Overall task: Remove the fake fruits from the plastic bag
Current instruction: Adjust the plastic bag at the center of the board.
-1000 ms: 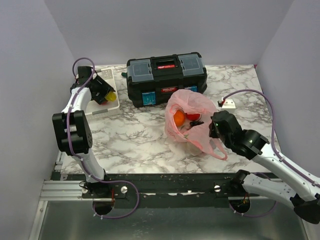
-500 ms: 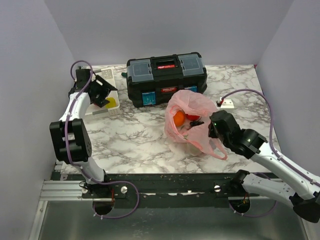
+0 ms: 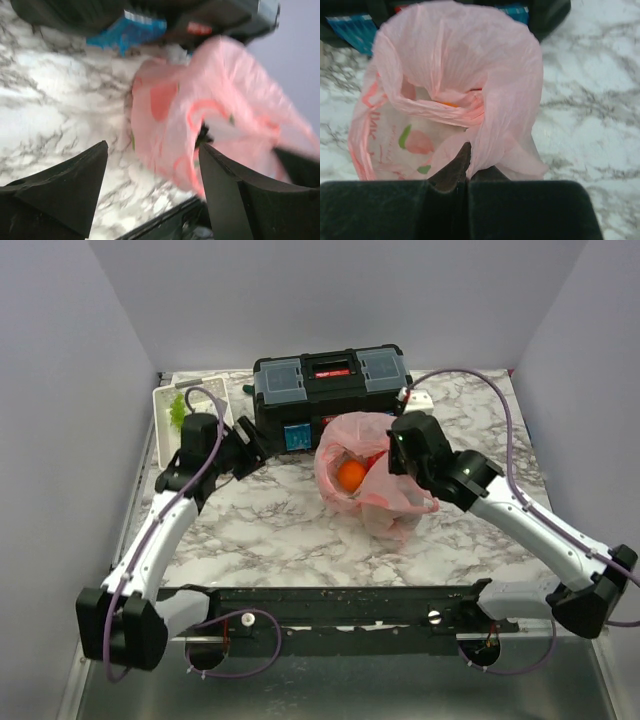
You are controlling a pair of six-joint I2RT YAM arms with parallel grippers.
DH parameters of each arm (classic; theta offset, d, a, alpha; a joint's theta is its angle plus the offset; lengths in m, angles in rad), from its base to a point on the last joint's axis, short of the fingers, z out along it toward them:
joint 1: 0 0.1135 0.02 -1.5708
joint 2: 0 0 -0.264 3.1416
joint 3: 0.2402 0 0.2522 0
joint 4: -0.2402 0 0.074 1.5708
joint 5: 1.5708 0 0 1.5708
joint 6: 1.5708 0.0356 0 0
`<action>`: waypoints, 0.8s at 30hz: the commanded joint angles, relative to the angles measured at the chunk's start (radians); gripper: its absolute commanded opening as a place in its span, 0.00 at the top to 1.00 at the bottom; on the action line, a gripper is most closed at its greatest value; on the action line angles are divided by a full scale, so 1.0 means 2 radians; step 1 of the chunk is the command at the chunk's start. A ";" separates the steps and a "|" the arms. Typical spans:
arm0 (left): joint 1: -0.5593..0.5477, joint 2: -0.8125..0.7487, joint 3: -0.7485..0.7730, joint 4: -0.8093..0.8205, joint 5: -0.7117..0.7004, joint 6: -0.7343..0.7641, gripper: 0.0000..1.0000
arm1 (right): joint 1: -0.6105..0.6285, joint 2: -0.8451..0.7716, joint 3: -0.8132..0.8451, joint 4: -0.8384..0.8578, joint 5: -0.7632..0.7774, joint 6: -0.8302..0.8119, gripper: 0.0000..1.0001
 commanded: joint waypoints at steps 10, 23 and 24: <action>-0.020 -0.314 -0.188 0.099 0.166 0.116 0.30 | 0.066 0.141 0.189 0.014 -0.150 -0.114 0.99; -0.242 -0.248 -0.230 0.197 0.127 0.154 0.31 | 0.095 -0.008 -0.115 -0.037 -0.139 0.111 0.99; -0.261 -0.241 -0.233 0.199 0.108 0.160 0.31 | 0.095 -0.018 -0.129 -0.032 -0.146 0.125 0.99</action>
